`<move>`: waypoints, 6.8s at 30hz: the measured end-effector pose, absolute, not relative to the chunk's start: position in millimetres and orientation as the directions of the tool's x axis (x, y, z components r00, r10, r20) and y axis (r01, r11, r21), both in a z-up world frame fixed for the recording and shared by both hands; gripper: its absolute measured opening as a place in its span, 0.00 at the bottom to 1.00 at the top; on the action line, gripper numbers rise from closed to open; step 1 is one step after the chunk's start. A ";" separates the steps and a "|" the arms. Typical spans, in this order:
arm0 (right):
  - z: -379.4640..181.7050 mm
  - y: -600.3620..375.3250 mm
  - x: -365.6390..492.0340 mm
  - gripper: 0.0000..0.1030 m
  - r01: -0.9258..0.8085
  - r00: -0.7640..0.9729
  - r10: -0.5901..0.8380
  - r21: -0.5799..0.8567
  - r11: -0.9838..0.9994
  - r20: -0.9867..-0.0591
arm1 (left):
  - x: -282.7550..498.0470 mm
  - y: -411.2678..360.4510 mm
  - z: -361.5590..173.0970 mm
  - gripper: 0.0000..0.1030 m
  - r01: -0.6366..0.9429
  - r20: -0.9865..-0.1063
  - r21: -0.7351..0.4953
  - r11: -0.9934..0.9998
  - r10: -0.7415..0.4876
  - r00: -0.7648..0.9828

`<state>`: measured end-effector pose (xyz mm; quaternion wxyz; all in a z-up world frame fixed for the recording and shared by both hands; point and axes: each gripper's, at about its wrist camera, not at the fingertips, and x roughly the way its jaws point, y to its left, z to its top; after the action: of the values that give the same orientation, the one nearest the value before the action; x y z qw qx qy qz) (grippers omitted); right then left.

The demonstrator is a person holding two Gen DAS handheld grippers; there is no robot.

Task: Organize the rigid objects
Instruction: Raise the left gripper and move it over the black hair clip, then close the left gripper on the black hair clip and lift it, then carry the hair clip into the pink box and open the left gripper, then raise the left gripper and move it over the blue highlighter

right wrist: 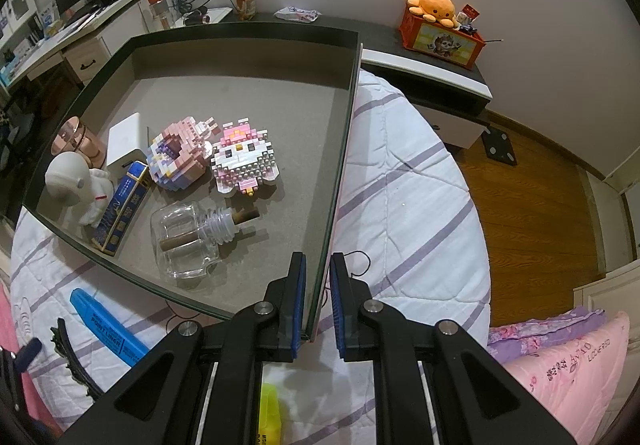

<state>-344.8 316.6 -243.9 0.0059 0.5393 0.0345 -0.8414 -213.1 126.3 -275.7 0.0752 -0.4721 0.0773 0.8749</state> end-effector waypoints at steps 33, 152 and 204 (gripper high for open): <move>-243.9 316.2 -344.2 0.12 0.048 -0.414 0.036 -0.061 -0.997 -0.910 | -255.4 78.9 -279.9 1.00 -0.113 -0.843 0.056 -0.992 0.014 -0.537; -240.6 310.4 -338.8 0.14 0.064 -0.394 0.036 -0.067 -0.996 -0.918 | -301.7 116.3 -171.8 0.18 -0.328 -0.744 0.009 -0.945 0.213 -0.633; -243.0 311.4 -342.1 0.14 0.074 -0.382 0.039 -0.072 -0.995 -0.923 | -261.5 131.5 -210.3 0.94 -0.404 -0.767 0.005 -0.915 0.256 -0.588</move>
<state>-342.1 311.4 -243.0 0.0107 0.5556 0.0508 -0.8298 -261.5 131.5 -210.3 0.1860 -0.4139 0.0894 0.8866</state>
